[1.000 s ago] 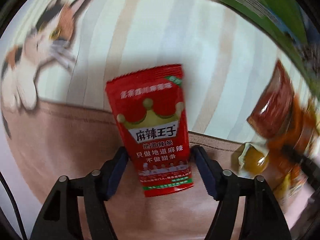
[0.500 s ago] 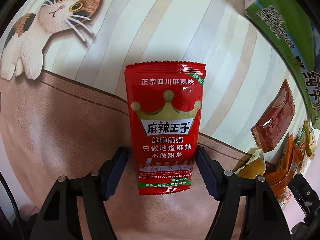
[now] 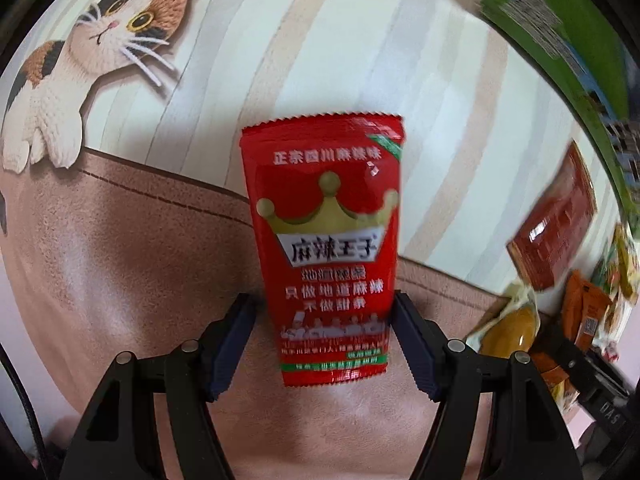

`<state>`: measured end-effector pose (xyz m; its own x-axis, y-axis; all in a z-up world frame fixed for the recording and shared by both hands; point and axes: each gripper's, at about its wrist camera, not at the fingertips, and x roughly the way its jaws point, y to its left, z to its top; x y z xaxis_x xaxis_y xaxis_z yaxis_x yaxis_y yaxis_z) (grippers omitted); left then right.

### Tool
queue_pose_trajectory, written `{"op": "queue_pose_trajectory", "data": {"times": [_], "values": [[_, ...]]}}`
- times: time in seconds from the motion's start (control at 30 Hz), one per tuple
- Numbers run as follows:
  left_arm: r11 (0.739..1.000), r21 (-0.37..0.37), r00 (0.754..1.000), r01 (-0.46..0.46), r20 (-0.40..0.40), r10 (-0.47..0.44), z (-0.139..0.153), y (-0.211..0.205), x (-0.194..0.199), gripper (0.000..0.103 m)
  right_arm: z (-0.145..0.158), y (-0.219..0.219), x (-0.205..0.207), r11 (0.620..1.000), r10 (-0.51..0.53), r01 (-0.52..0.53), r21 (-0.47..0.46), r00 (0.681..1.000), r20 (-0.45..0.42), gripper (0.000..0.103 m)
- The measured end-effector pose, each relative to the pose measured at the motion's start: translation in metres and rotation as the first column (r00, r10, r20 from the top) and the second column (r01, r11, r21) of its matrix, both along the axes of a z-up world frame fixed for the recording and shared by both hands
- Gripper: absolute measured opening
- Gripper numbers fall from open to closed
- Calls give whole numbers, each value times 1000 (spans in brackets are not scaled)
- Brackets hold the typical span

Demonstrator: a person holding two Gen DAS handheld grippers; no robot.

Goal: Organize snacks
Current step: 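Grasp the red spicy-strip packet with left tool while right tool grasps the orange pastry pack, then carry both packets into the box and open both tools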

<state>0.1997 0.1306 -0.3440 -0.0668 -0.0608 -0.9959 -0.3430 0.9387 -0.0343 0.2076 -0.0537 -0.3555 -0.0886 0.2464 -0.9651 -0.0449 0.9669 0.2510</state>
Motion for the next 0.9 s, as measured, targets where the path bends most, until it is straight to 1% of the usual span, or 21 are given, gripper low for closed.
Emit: {"op": "queue_pose_trajectory", "data": {"times": [0.07, 0.1, 0.13, 0.17, 0.23, 0.3, 0.37, 0.47, 0.53, 0.57, 0.6, 0.67, 0.73, 0.8, 0.83, 0.9], "values": [[998, -6, 998, 64, -14, -64, 1, -11, -6, 56, 5, 6, -5, 998, 65, -65, -18, 998, 12, 65], [995, 4, 995, 97, -21, -97, 0, -15, -9, 56, 7, 7, -6, 997, 77, -76, -35, 997, 23, 67], [993, 14, 993, 120, -26, -119, 0, -19, -11, 56, 12, 7, -9, 994, 84, -81, -70, 996, 42, 71], [991, 22, 991, 133, -31, -132, -2, -21, -14, 56, 17, 6, -12, 993, 81, -76, -88, 995, 56, 73], [994, 17, 994, 109, -30, -108, -3, -19, -14, 57, 26, 2, -15, 996, 44, -39, -75, 997, 68, 73], [999, -5, 998, 48, -29, -48, -6, -13, -12, 57, 32, -1, -18, 999, -4, 8, -51, 997, 73, 73], [1000, -17, 1000, 0, -20, -1, -8, -7, -9, 57, 35, 2, -20, 998, -35, 39, -45, 996, 79, 73], [1000, 1, 1000, -31, 1, 31, -10, -4, -8, 57, 26, 11, -20, 996, -43, 48, -75, 997, 70, 73], [999, 15, 999, -31, 16, 31, -9, -5, -9, 56, 14, 23, -17, 993, -46, 52, -105, 997, 56, 73], [999, 24, 999, -27, 31, 27, -7, -6, -11, 53, 8, 26, -17, 993, -55, 59, -99, 998, 43, 71], [999, 29, 999, -24, 38, 23, -4, -8, -13, 49, 3, 26, -19, 994, -69, 73, -83, 997, 40, 66], [999, 34, 999, -18, 48, 16, 1, -11, -16, 46, 0, 26, -20, 993, -84, 88, -73, 995, 52, 63], [999, 26, 999, -21, 47, 20, 4, -11, -18, 45, 3, 26, -23, 995, -78, 83, -64, 994, 70, 61], [1000, 19, 999, -23, 46, 22, 6, -10, -21, 44, 10, 21, -28, 995, -73, 78, -56, 994, 84, 57], [1000, 17, 999, -20, 47, 19, 8, -10, -23, 44, 14, 21, -30, 996, -70, 74, -42, 994, 88, 52], [1000, 15, 998, -17, 54, 16, 14, -11, -29, 44, 21, 18, -33, 998, -61, 64, -24, 994, 94, 51]]}}
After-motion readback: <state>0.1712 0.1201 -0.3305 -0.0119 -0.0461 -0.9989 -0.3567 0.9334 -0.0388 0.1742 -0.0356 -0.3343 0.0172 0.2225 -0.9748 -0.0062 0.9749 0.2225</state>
